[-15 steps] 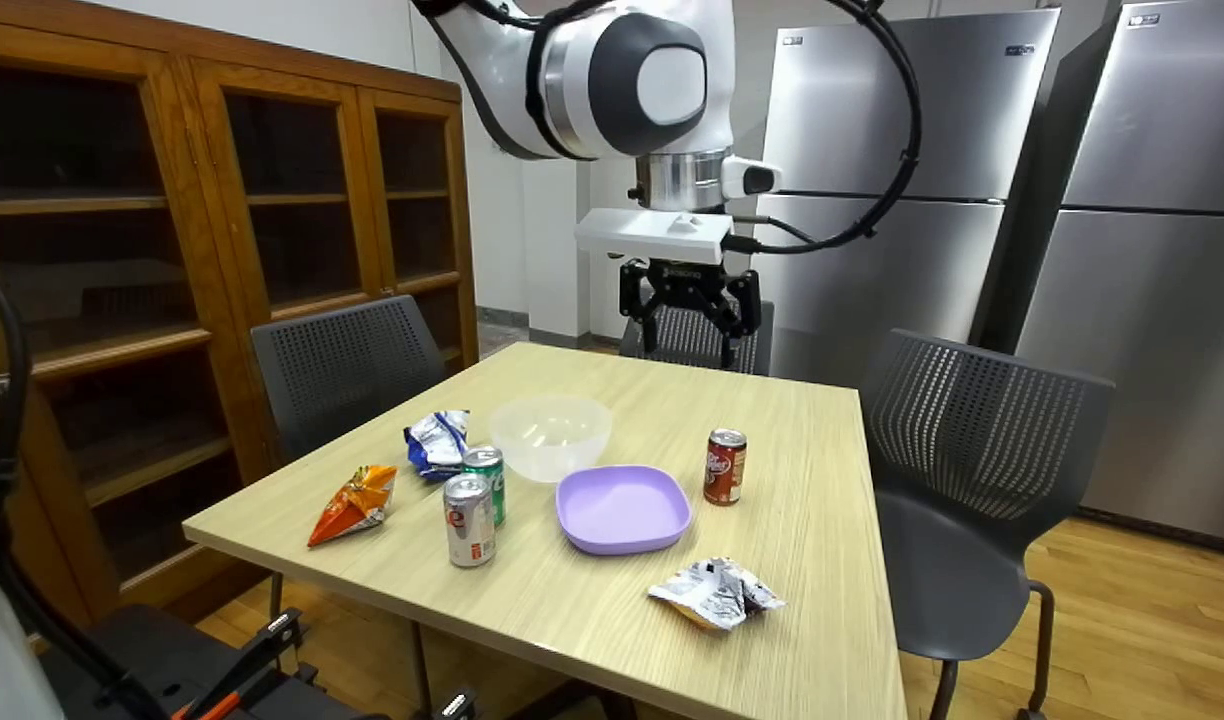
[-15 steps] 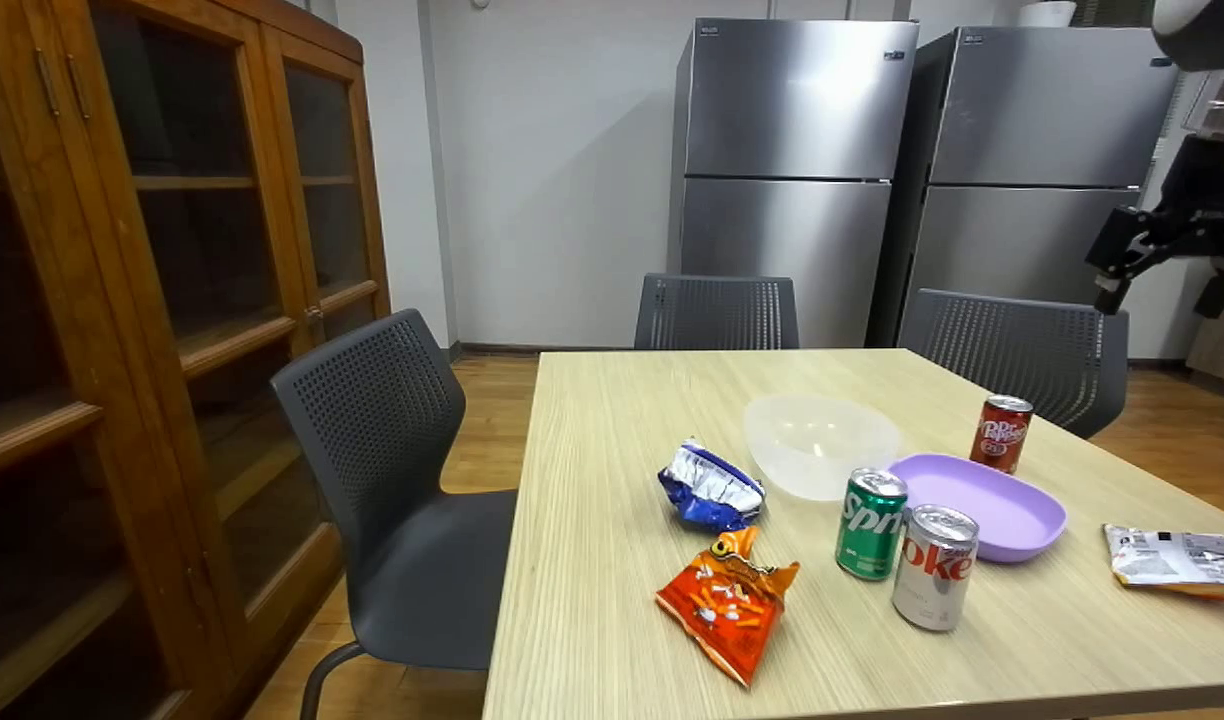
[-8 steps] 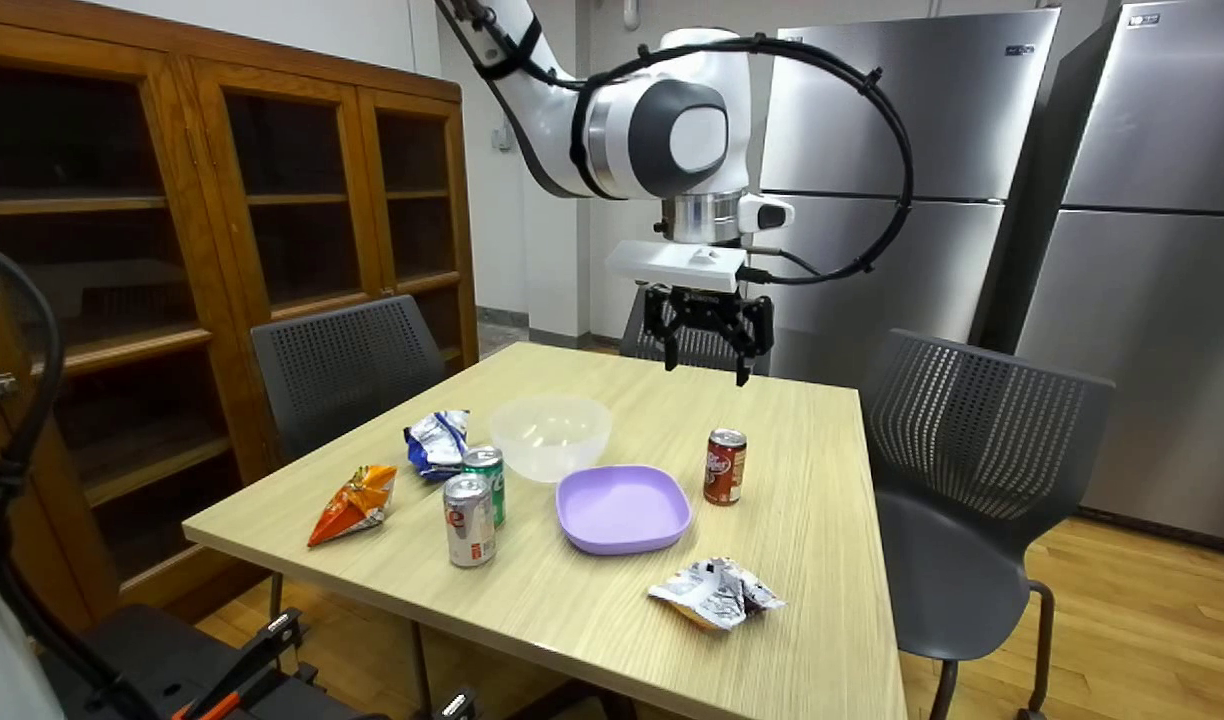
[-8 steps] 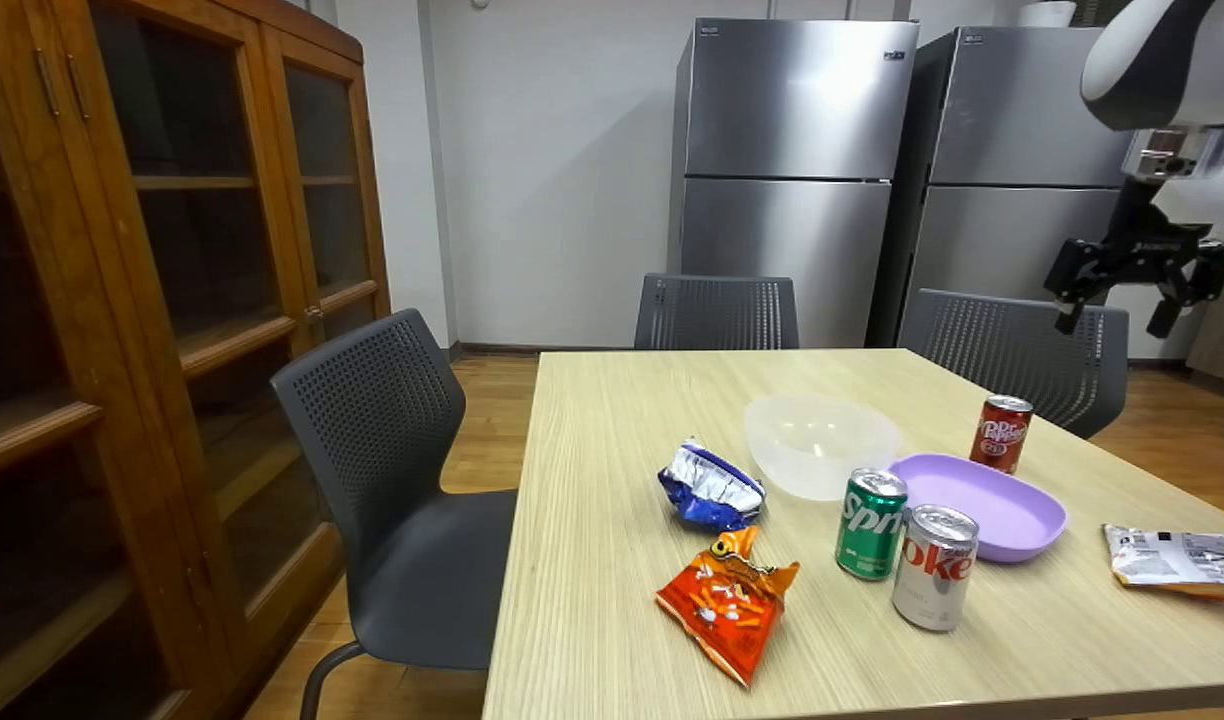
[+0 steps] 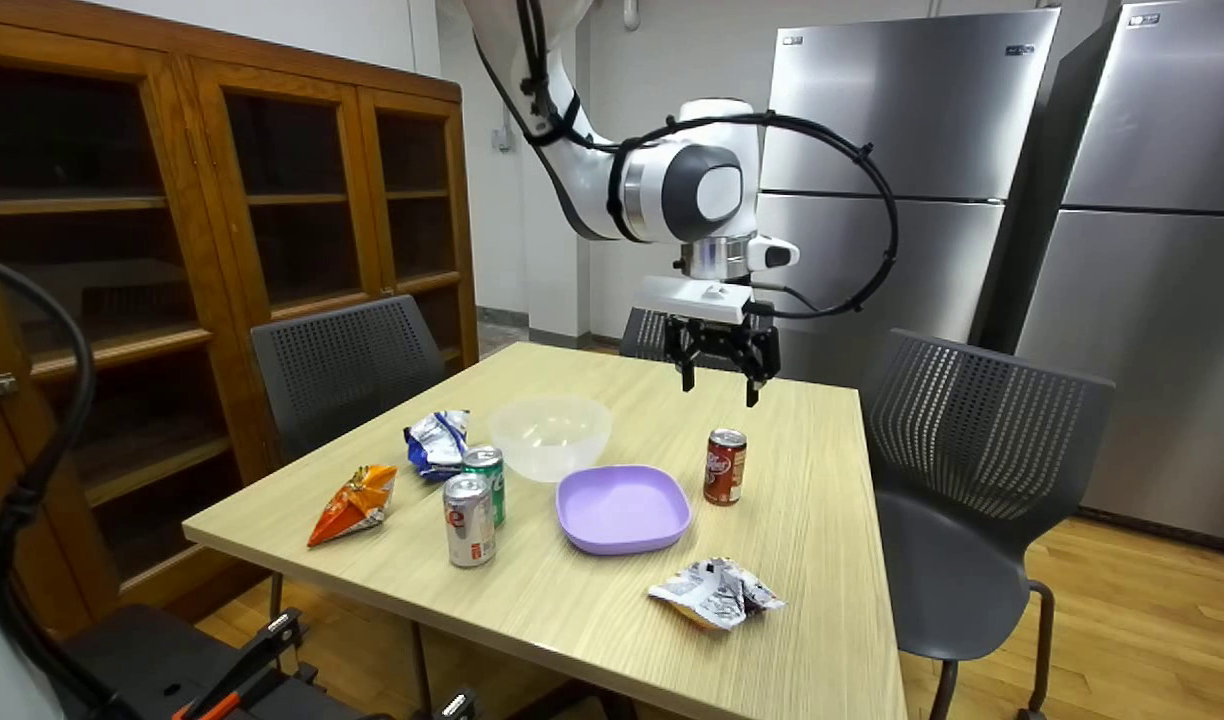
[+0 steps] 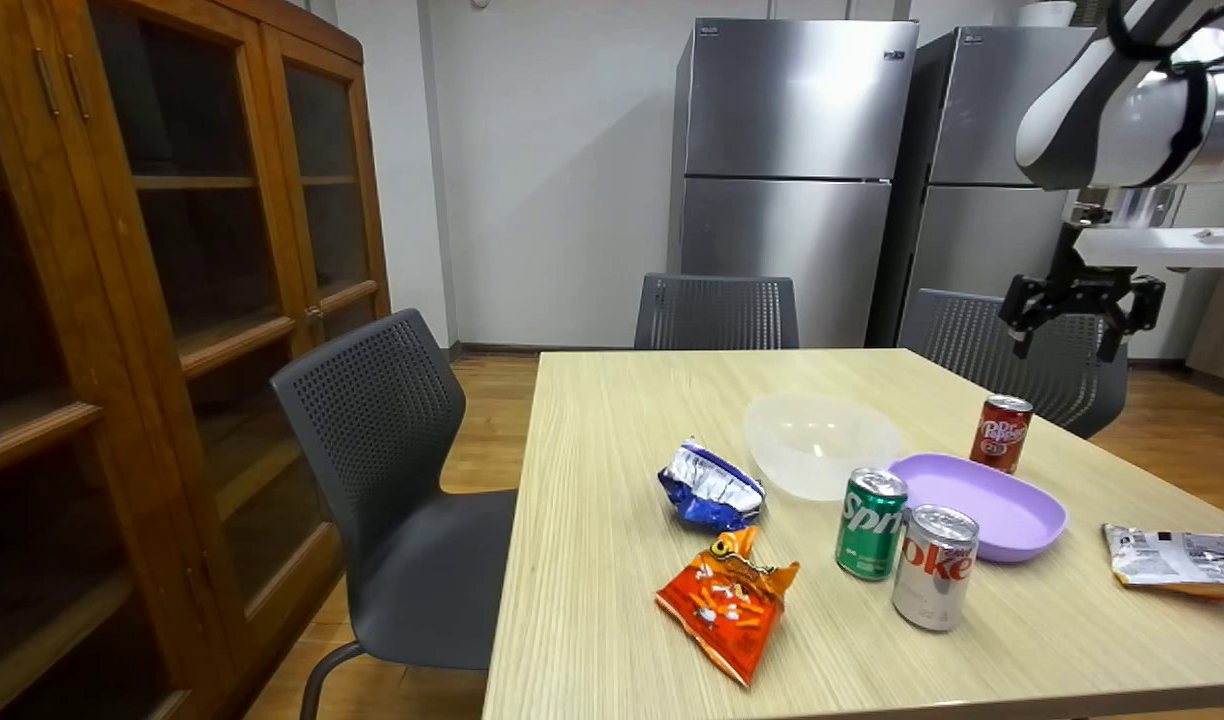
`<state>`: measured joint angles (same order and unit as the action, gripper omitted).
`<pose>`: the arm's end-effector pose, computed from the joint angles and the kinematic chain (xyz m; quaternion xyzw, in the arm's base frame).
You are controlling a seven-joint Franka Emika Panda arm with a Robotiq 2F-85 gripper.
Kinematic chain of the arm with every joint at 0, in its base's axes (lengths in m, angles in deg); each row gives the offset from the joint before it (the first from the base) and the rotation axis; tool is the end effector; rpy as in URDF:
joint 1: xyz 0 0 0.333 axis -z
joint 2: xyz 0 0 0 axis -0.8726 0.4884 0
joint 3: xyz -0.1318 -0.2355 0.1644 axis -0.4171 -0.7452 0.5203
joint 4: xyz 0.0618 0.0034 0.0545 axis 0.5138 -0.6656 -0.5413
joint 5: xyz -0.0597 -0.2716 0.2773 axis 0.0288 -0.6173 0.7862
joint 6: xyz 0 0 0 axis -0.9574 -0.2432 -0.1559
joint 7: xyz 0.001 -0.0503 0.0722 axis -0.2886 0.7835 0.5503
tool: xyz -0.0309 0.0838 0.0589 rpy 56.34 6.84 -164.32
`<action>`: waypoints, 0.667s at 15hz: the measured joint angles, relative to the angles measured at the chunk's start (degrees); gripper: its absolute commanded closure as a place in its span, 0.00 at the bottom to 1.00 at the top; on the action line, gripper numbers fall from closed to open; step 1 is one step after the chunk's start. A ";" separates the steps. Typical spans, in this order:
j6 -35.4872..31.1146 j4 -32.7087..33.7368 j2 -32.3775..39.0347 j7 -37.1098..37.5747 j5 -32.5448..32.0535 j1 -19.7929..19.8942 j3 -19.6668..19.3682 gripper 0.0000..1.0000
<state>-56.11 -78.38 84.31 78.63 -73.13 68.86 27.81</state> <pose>0.6079 -0.2087 0.2797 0.9922 -0.0985 0.0627 0.0441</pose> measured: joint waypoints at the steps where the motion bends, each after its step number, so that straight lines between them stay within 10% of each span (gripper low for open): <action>1: 0.52 1.49 1.45 0.45 0.00 0.09 0.17 0.00; 10: 7.55 14.07 12.29 4.21 -0.01 0.84 0.94 0.00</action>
<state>-48.57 -64.31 96.60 82.84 -73.14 69.70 28.75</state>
